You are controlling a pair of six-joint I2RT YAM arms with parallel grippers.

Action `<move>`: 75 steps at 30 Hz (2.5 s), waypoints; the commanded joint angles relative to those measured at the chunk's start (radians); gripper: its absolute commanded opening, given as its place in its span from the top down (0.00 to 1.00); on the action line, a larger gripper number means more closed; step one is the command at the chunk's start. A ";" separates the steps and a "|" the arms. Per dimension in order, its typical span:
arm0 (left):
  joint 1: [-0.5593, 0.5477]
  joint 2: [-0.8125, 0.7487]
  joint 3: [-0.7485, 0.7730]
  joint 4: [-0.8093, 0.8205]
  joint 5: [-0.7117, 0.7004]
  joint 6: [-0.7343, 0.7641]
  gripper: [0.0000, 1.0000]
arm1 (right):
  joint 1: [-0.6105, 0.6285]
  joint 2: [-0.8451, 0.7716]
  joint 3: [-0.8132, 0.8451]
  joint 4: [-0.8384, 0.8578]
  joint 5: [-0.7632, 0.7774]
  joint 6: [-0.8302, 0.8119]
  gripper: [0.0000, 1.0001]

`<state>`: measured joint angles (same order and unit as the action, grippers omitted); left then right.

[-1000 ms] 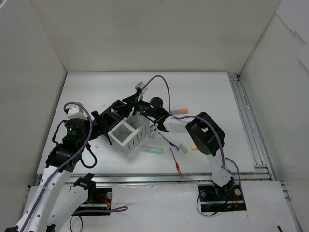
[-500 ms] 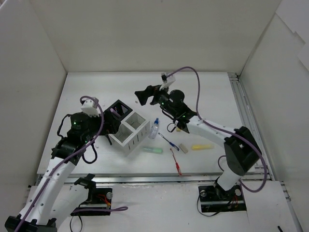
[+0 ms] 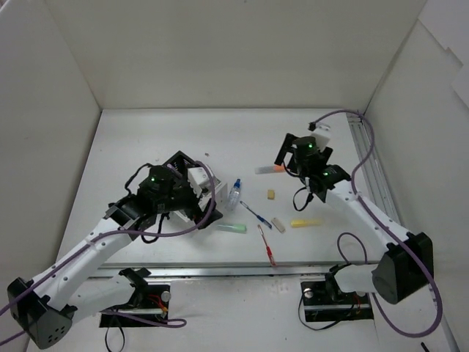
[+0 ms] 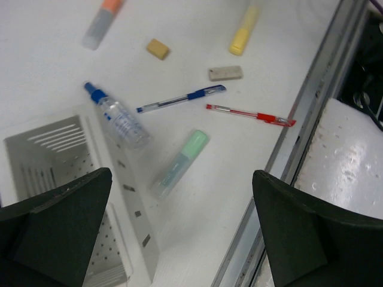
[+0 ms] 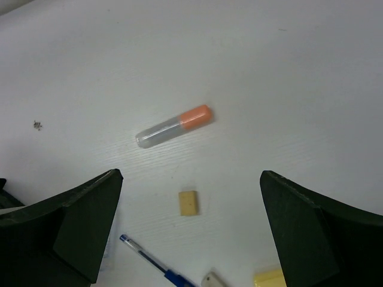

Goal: Sort the stationery into containers
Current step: Pick up the pen from the center of the board.

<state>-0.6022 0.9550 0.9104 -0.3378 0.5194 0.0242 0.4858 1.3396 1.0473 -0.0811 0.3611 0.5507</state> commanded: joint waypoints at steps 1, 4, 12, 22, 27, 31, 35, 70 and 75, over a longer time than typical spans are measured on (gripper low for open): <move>-0.112 0.068 0.071 -0.001 0.018 0.167 0.00 | -0.080 -0.123 -0.030 -0.054 -0.049 0.063 0.02; -0.168 0.151 0.064 0.002 -0.015 0.224 0.00 | -0.116 -0.175 -0.078 -0.063 -0.073 0.042 0.02; -0.246 0.417 0.165 -0.064 0.008 0.301 0.00 | -0.203 -0.230 -0.136 -0.083 -0.166 -0.047 0.02; -0.312 0.697 0.297 -0.145 -0.120 0.316 0.03 | -0.335 -0.269 -0.199 -0.103 -0.286 -0.123 0.02; -0.312 0.800 0.335 -0.156 -0.168 0.309 0.06 | -0.378 -0.273 -0.214 -0.108 -0.339 -0.126 0.02; -0.321 0.870 0.358 -0.173 -0.209 0.284 0.09 | -0.400 -0.264 -0.213 -0.106 -0.379 -0.132 0.02; -0.346 0.910 0.355 -0.176 -0.246 0.249 0.16 | -0.415 -0.273 -0.217 -0.108 -0.398 -0.133 0.02; -0.334 0.476 0.246 0.213 -0.434 0.215 1.00 | -0.440 -0.358 -0.239 -0.105 -0.376 -0.133 0.02; -0.259 0.312 0.187 0.367 -0.386 0.229 1.00 | -0.438 -0.358 -0.236 -0.106 -0.372 -0.132 0.02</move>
<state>-0.8940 1.3472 1.1221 -0.1333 0.1081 0.2256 0.0528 0.9974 0.7982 -0.2142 -0.0296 0.4210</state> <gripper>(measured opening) 0.256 0.979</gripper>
